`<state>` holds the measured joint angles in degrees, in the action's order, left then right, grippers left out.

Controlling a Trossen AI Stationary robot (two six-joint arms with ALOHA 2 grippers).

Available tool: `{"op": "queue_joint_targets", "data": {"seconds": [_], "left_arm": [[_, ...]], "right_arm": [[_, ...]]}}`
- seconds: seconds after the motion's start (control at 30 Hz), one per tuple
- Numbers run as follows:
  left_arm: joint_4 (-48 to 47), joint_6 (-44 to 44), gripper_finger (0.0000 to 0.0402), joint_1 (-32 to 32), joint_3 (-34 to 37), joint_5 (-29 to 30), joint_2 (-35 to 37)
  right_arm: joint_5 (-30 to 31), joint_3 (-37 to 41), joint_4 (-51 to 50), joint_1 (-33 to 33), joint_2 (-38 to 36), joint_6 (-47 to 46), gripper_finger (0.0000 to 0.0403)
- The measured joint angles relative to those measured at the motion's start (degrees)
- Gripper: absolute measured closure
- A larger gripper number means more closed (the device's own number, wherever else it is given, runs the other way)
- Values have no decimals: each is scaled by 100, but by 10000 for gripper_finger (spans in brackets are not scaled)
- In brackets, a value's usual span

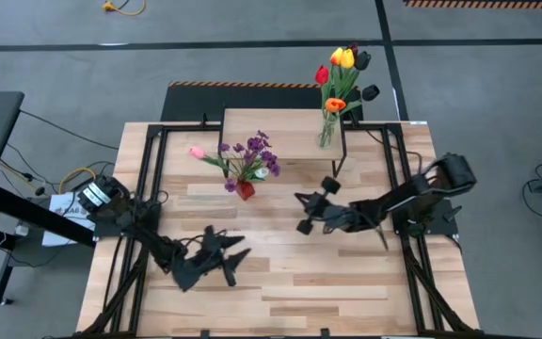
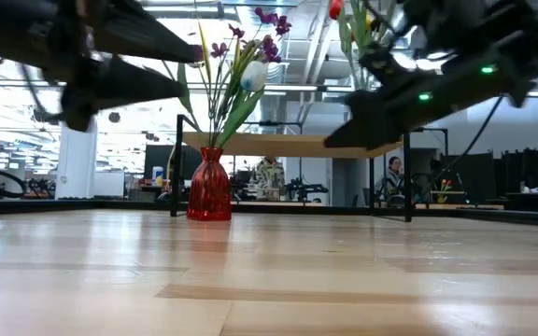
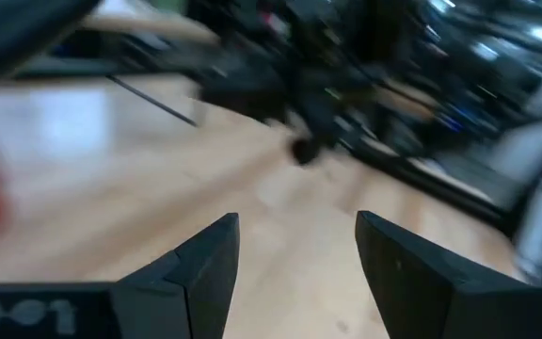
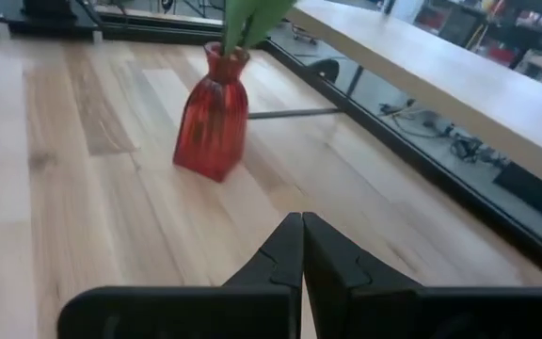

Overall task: Pick and place flowers into a vace then onto a shelf
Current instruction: Put the red vase with flowers on the shelf

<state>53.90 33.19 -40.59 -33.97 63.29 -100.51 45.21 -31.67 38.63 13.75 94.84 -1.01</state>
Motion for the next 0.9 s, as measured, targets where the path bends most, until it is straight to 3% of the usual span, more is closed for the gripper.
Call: {"op": "queue_joint_targets", "data": {"seconds": [0.1, 0.2, 0.4, 0.6, 0.9], "left_arm": [[-36, -66, 198, -353, -1, 1210, 0], [-223, -61, 198, -401, -5, 1697, 0], [-1086, 667, 198, 242, -7, 1450, 0], [-1655, 914, 198, 629, -7, 2269, 0], [-2479, 1057, 198, 1332, -7, 1685, 0]], "right_arm": [[13, 424, 16, 72, -405, -206, 403], [123, 702, 23, 125, -653, -245, 403], [441, 944, 35, 156, -803, -247, 403], [440, 950, -165, 163, -801, -250, 403], [441, 950, -339, 163, -799, -256, 403]]}}
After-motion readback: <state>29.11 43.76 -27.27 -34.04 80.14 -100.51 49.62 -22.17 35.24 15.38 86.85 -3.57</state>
